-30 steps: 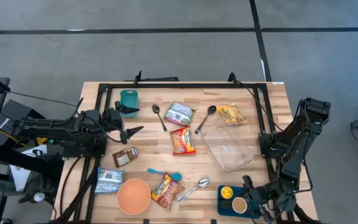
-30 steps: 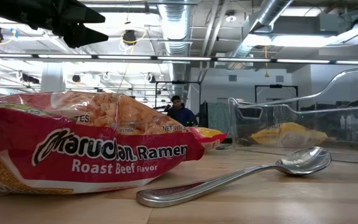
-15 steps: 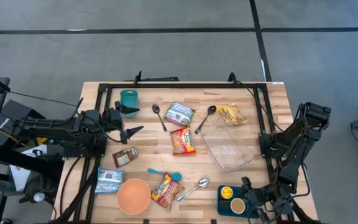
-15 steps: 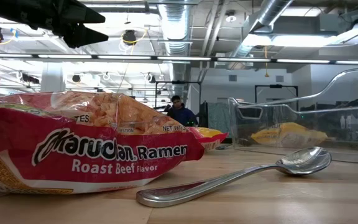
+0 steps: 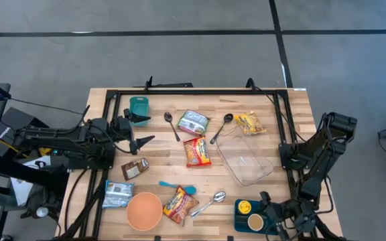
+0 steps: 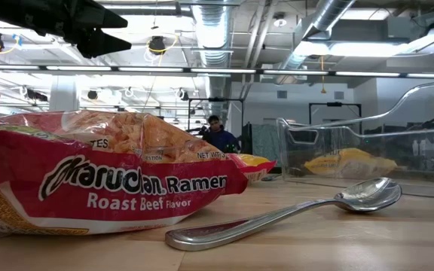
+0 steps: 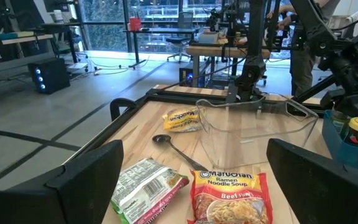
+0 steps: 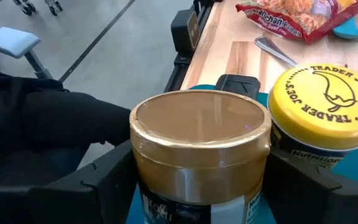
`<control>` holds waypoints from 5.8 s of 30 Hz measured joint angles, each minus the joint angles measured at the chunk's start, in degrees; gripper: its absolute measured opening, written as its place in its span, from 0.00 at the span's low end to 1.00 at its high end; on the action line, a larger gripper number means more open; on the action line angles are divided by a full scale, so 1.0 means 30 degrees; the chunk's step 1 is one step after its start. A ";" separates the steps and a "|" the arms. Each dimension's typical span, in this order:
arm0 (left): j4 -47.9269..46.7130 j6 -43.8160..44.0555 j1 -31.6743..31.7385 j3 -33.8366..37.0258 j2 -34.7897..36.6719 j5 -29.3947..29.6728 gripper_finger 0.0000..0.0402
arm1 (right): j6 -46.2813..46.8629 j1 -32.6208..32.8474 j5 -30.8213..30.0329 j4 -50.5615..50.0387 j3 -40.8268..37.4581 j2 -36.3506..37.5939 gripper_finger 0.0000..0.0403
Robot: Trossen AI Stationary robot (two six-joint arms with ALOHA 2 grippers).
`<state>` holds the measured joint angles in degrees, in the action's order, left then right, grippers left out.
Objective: Pick & Place Food Item
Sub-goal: Put the golden spice bottle into the blue bin, then put the orange spice pack into the blue bin
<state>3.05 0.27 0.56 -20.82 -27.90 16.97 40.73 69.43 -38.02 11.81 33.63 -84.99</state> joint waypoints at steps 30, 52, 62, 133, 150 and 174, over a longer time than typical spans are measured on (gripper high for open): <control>0.0005 0.0000 0.0000 0.0000 0.0000 -0.0051 0.98 | 0.0233 0.0336 -0.0270 -0.0197 -0.0051 0.0007 0.71; 0.0004 0.0000 0.0000 0.0000 0.0000 0.0000 0.98 | 0.0277 0.0350 0.0169 -0.0029 -0.0066 0.0007 0.71; 0.0000 0.0000 0.0000 0.0000 0.0000 -0.0027 0.98 | 0.0282 0.0350 0.0226 -0.0044 -0.0058 0.0007 0.71; 0.0000 0.0000 0.0000 0.0007 0.0000 -0.0066 0.98 | -0.4131 -0.0267 -0.1264 -0.1649 -0.0058 0.5774 0.89; 0.0000 0.0000 0.0000 0.0007 0.0000 0.0020 0.98 | -0.7275 -0.4035 0.1421 -0.0774 -0.0051 0.6710 0.65; 0.0000 0.0000 0.0000 0.0007 0.0000 -0.0080 0.98 | -0.8730 -0.9464 0.6232 0.0065 -0.0051 0.6703 0.13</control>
<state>3.05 0.27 0.56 -20.80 -27.90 16.73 14.54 41.04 -19.33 12.01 33.47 -64.88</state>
